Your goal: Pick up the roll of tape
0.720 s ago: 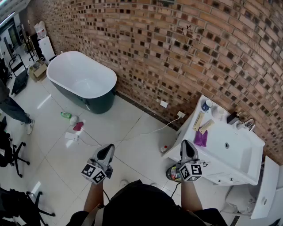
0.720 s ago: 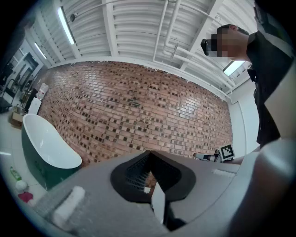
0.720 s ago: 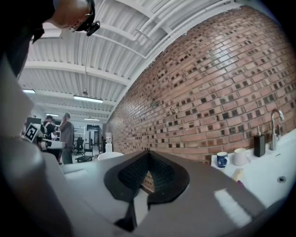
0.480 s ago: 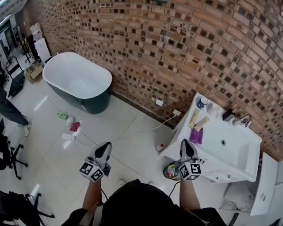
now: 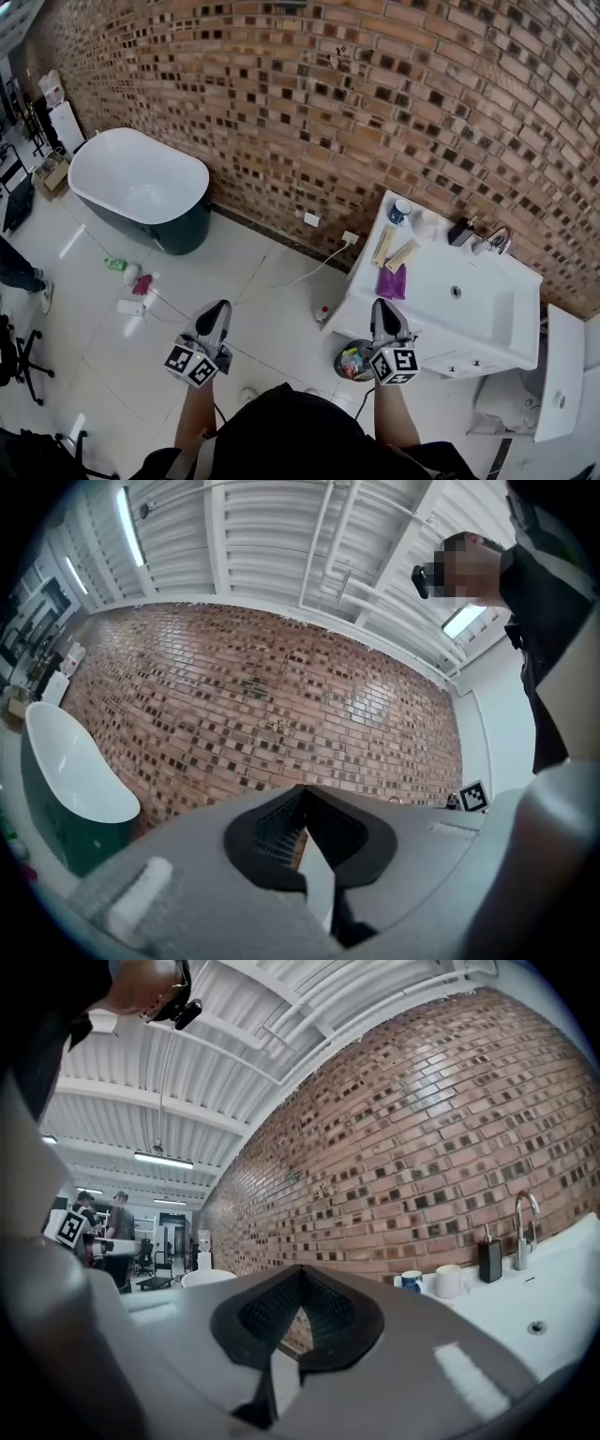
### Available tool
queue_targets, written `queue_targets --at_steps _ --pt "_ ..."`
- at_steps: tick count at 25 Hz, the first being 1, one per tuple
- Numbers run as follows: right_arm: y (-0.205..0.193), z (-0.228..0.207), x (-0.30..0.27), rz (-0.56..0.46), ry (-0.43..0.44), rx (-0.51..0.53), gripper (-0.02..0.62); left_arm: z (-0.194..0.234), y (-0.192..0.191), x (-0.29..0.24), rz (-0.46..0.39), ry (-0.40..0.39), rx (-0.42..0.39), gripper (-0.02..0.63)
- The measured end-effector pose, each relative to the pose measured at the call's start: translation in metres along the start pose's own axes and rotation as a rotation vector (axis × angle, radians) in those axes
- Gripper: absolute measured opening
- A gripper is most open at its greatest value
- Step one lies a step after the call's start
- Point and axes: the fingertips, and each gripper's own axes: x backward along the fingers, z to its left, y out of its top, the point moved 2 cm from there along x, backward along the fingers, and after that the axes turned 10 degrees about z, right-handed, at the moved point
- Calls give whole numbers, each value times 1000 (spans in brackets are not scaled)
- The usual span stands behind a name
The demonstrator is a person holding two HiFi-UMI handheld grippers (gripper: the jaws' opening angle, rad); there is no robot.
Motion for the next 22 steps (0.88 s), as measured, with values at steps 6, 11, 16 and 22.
queue_targets --at_steps 6,11,16,22 --pt "4 -38 31 -28 -53 -16 5 -27 -14 -33 6 -52 25 2" --pt "4 -74 61 -45 -104 -29 5 -68 -28 -68 26 -133 22 2" --pt "1 -103 86 -46 -147 -38 5 -105 -30 -93 54 -188 5 2" --pt "-6 -123 108 -43 -189 -46 5 -134 -36 -114 82 -244 -2 2"
